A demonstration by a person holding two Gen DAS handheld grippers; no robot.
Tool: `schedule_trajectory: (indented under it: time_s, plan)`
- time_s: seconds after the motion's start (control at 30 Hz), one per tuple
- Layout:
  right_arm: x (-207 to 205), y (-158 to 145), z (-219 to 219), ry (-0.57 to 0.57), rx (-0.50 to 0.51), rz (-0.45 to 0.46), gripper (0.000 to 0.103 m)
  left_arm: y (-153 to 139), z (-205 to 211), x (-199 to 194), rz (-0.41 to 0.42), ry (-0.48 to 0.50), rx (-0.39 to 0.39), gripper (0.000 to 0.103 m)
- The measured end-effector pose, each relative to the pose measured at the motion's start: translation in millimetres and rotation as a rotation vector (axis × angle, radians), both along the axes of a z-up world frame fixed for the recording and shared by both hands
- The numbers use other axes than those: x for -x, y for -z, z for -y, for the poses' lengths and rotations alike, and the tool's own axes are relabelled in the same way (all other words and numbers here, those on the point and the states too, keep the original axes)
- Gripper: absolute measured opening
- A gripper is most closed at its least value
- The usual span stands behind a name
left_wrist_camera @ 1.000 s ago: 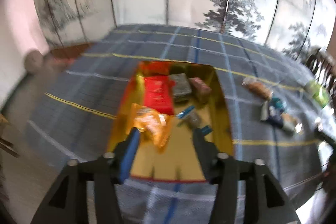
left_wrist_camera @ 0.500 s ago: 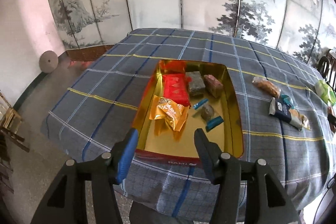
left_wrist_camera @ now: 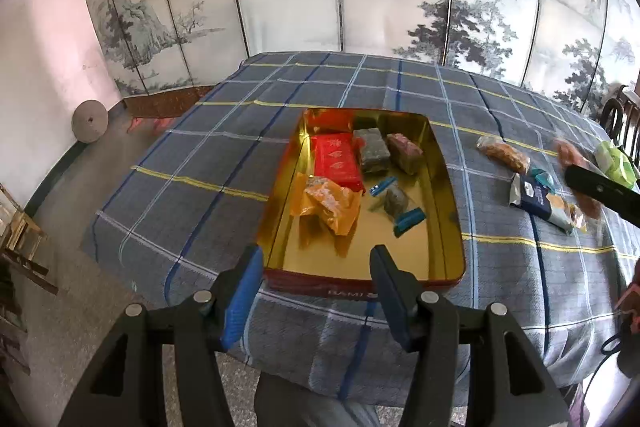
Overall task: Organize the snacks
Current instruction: 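Carry the clear peanut bag over the gold tray with the right gripper and release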
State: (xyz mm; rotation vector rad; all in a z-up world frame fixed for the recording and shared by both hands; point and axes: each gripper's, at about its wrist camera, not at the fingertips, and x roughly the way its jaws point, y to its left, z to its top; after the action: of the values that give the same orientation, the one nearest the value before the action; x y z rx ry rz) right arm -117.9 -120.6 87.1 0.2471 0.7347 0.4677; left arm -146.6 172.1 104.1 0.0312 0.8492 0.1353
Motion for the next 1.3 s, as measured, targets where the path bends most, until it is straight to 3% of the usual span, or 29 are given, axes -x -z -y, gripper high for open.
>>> schedule_trajectory:
  time_s: [0.27, 0.57, 0.9, 1.13, 1.3]
  plan:
    - [19, 20, 12, -0.151, -0.019, -0.066, 0.036, 5, -9, 0, -0.047, -0.009, -0.002, 0.057]
    - [47, 44, 45, -0.202, 0.021, -0.122, 0.036, 3, -16, 3, -0.029, -0.008, -0.025, 0.057]
    - [133, 50, 112, -0.216, 0.065, -0.146, 0.036, 4, -17, 4, -0.024, 0.004, -0.04, 0.057]
    - [181, 57, 189, -0.216, 0.103, -0.138, 0.037, 5, -18, 4, -0.027, 0.0, -0.043, 0.057]
    - [205, 54, 199, -0.215, 0.126, -0.13, 0.037, 7, -16, 3, -0.032, 0.003, -0.053, 0.057]
